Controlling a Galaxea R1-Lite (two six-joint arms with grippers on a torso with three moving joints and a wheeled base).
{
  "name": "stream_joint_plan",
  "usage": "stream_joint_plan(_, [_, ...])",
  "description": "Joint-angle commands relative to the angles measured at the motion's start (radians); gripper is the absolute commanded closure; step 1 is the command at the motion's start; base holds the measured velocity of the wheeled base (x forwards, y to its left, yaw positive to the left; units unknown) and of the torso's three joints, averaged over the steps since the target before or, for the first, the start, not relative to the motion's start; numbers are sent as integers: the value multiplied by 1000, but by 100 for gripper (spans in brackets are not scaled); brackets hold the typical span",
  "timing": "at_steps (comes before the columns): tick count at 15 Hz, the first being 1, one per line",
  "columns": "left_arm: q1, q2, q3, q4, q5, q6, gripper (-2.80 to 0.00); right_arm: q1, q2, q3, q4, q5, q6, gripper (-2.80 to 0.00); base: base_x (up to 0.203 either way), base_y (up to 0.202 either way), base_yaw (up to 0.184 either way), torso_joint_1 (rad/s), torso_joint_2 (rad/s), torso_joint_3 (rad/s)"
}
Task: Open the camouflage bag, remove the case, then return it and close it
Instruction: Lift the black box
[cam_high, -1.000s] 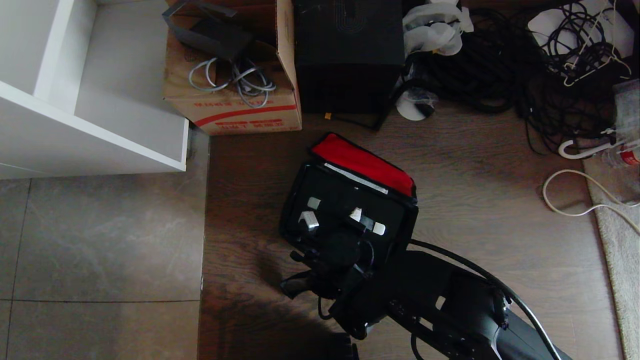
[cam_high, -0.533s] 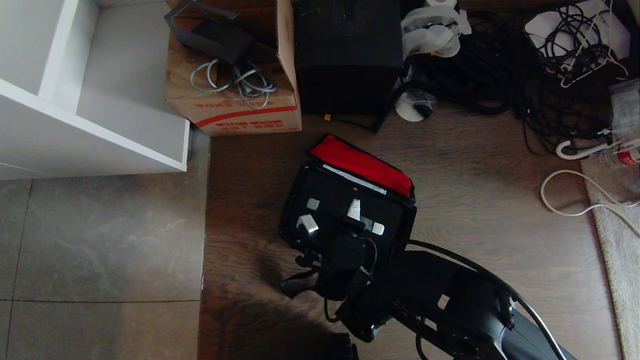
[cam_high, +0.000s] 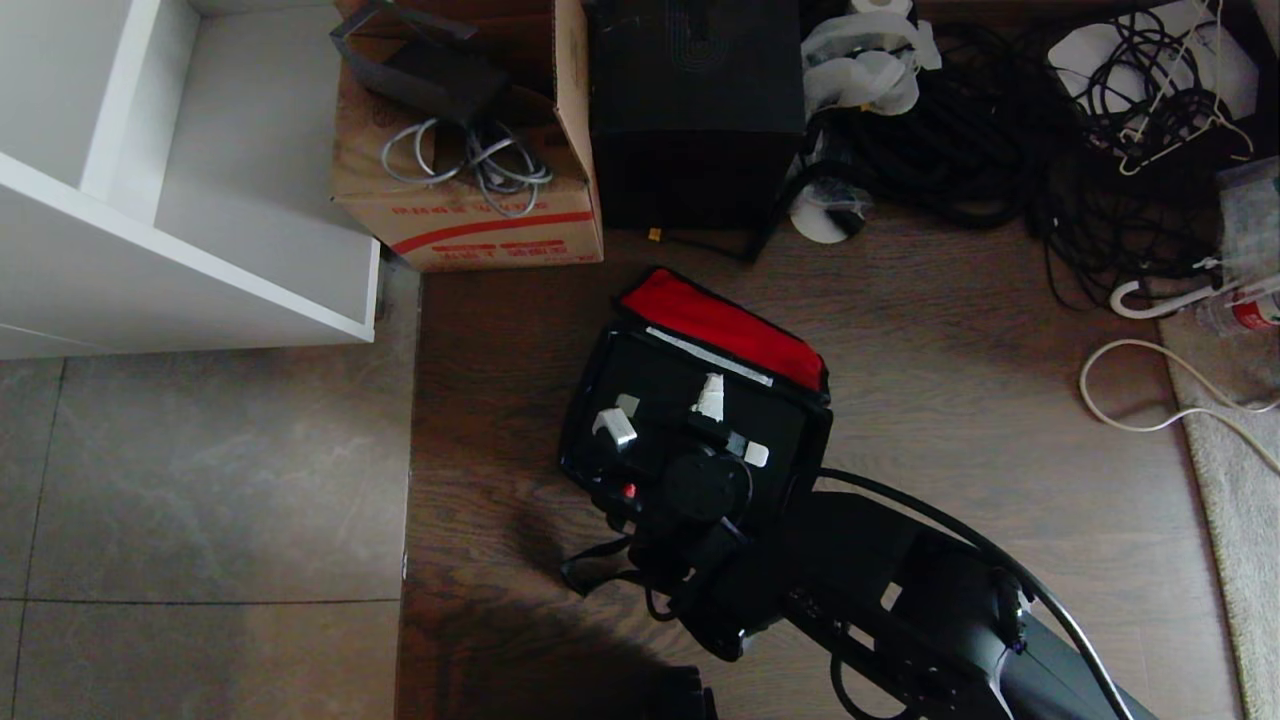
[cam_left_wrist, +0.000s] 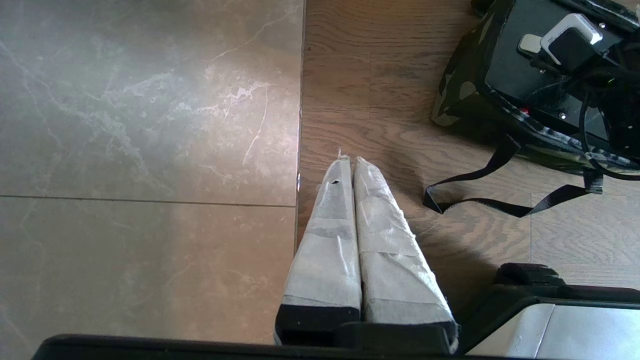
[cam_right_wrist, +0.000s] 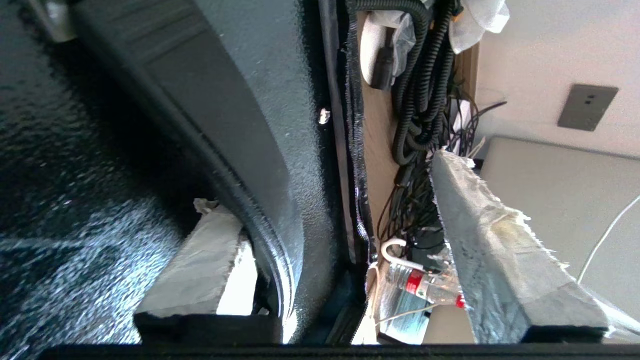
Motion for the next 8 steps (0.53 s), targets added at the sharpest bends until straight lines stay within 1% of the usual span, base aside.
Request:
stream_joint_plan(1, [0, 0, 9, -1, 1, 0, 0, -3, 15, -3, -5, -9, -7, -280, 0, 0, 0, 0, 0, 0])
stream_joint_plan(6, [0, 0, 9, -1, 1, 0, 0, -11, 33, -3, -5, -9, -3, -280, 0, 0, 0, 0, 0, 0])
stream_joint_plan(7, [0, 0, 9, -1, 1, 0, 0, -11, 34, 0, -5, -12, 2, 0, 0, 0, 0, 0, 0, 0])
stream_joint_plan(8, [0, 0, 9, -1, 1, 0, 0, -11, 32, 9, -5, -25, 0, 0, 0, 0, 0, 0, 0, 0])
